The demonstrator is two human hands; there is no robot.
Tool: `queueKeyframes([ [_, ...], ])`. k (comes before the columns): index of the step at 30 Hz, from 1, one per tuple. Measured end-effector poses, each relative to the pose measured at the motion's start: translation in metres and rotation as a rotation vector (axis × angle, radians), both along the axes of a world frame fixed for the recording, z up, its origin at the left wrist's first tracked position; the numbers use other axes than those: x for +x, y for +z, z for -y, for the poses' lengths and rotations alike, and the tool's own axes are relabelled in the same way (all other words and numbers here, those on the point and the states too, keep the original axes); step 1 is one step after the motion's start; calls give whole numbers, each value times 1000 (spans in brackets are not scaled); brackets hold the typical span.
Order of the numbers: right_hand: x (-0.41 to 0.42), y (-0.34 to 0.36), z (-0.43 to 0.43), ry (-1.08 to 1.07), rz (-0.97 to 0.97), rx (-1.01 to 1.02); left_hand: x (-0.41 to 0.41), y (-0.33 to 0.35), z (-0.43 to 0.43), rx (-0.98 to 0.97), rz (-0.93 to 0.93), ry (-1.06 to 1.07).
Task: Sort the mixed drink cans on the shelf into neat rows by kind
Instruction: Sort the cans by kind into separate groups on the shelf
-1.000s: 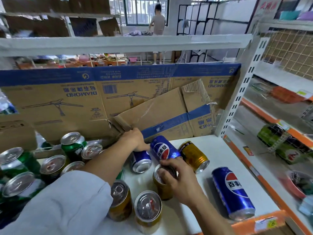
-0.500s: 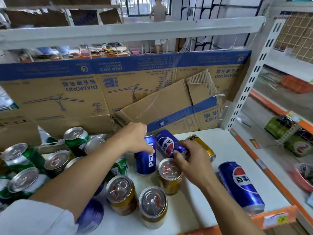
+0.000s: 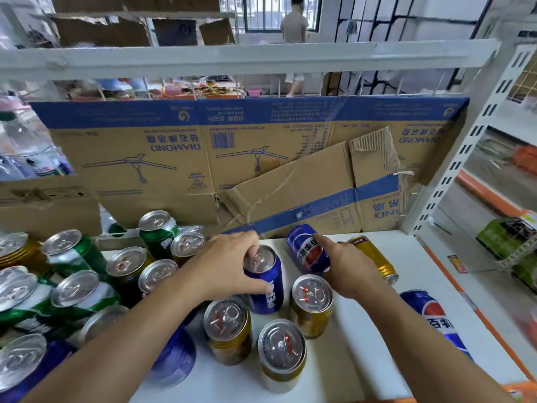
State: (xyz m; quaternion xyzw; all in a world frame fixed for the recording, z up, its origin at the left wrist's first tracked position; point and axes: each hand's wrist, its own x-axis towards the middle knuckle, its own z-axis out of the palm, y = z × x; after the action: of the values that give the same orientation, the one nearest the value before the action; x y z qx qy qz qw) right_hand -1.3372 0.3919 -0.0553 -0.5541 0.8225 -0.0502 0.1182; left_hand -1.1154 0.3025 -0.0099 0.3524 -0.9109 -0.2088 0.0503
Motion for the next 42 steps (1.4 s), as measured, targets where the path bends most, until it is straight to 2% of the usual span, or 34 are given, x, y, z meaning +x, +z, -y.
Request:
queueKeyframes([
  [3, -3, 14, 3, -48, 188, -167, 1, -1, -3, 29, -20, 24],
  [5, -2, 28, 10, -58, 229, -224, 0, -2, -2, 46, -1, 34],
  [9, 14, 43, 32, 8, 107, -203, 0, -2, 1, 80, -31, 35],
  [11, 23, 43, 45, 44, 105, -195, 2, -1, 1, 96, -64, 41],
  [17, 21, 37, 65, 167, 326, -166, 6, -3, 0, 70, -100, 35],
  [22, 8, 33, 56, 160, 445, -175, 4, 0, 1, 61, -111, 22],
  [24, -7, 27, 47, 4, 321, -276, 4, 0, 0, 59, -100, 23],
  [26, -36, 19, 30, -275, -3, -323, 4, 1, -1, 53, -91, 24],
  [27, -53, 14, 19, -412, -109, -275, 4, 2, -1, 49, -90, 25],
  [28, -68, 8, 9, -527, -133, -189, 4, 2, -1, 46, -89, 25],
  [30, -90, -2, -6, -670, -61, -16, 3, 2, 0, 47, -87, 24],
  [32, -100, -11, -11, -671, -39, 47, 2, 3, 1, 56, -87, 18],
  [37, -90, -13, -15, -588, -153, -51, 2, 1, 3, 53, -89, 16],
  [42, -80, -15, -14, -541, -267, -52, 2, 1, 3, 45, -82, 14],
])
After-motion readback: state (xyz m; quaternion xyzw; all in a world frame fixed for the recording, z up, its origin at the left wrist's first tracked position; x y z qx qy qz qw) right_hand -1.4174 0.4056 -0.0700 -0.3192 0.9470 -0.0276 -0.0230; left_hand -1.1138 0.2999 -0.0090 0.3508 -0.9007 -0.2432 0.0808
